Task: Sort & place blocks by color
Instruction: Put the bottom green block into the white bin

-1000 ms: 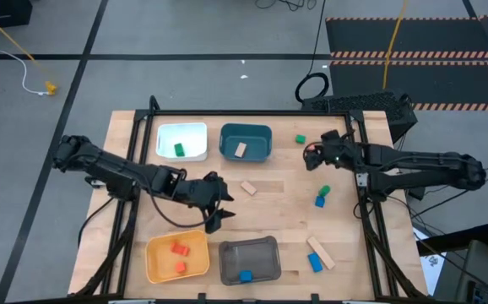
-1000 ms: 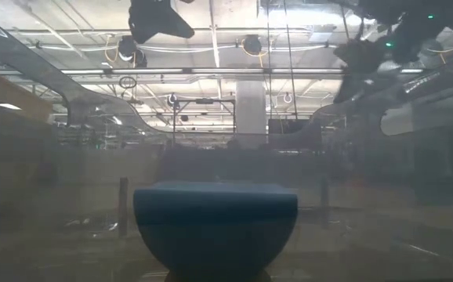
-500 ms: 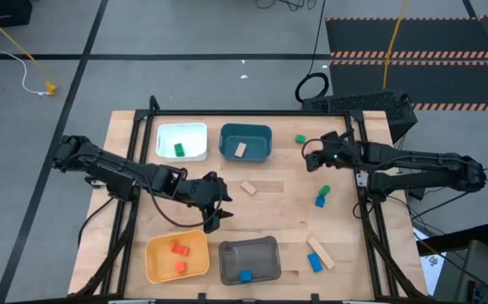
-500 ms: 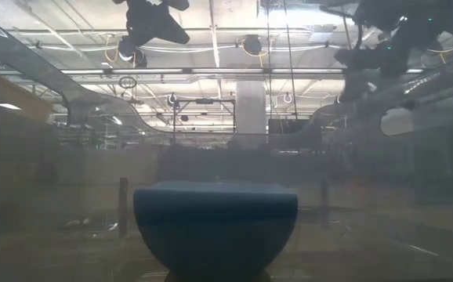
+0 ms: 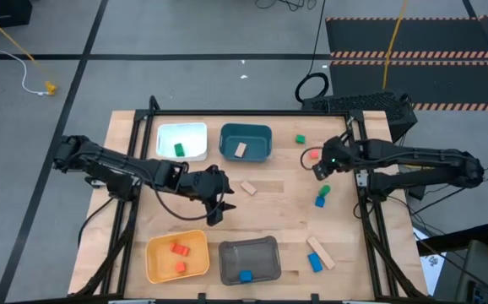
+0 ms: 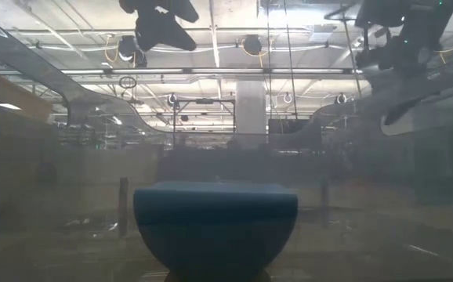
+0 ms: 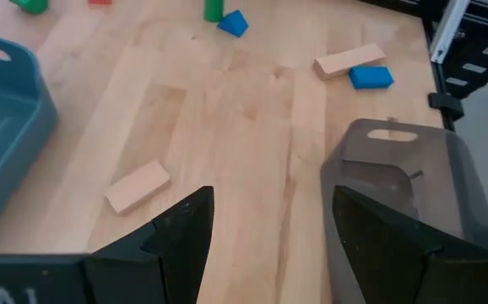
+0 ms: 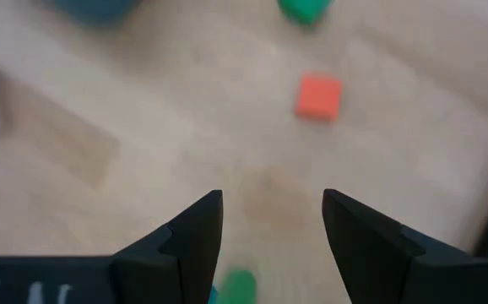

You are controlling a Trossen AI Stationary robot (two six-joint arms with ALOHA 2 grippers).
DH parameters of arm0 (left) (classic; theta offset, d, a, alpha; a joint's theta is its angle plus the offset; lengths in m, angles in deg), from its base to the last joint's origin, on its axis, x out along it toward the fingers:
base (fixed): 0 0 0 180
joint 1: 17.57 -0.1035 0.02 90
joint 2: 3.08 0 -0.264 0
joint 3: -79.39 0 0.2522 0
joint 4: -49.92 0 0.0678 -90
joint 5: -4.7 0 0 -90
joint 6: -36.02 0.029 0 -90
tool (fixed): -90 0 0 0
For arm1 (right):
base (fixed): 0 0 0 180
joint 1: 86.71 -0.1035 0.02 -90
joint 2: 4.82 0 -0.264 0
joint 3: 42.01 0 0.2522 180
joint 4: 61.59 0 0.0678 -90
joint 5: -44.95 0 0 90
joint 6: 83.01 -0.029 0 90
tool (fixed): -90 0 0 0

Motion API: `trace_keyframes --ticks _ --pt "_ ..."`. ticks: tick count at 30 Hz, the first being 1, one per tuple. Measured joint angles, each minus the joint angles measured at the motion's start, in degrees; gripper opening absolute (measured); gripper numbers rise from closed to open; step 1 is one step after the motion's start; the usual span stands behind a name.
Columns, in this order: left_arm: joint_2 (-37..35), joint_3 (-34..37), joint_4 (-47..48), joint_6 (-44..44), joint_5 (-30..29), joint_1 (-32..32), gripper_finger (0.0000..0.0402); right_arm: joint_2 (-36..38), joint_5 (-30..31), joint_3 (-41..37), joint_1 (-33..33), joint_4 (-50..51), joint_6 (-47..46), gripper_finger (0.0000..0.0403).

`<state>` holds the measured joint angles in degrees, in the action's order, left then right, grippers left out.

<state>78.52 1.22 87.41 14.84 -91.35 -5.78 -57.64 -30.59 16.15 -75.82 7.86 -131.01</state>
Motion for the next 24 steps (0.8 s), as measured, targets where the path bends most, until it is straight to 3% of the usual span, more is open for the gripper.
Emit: trace_keyframes --ticks 9,24 --pt "0.02 0.01 -0.01 3.52 -0.04 -3.85 0.0244 -7.99 -7.26 0.0 -6.92 2.77 -4.03 0.0194" --pt "0.02 0.02 0.0 6.75 -0.04 -8.28 0.0244 -9.94 -10.31 0.0 -7.31 5.48 -5.34 0.0194"
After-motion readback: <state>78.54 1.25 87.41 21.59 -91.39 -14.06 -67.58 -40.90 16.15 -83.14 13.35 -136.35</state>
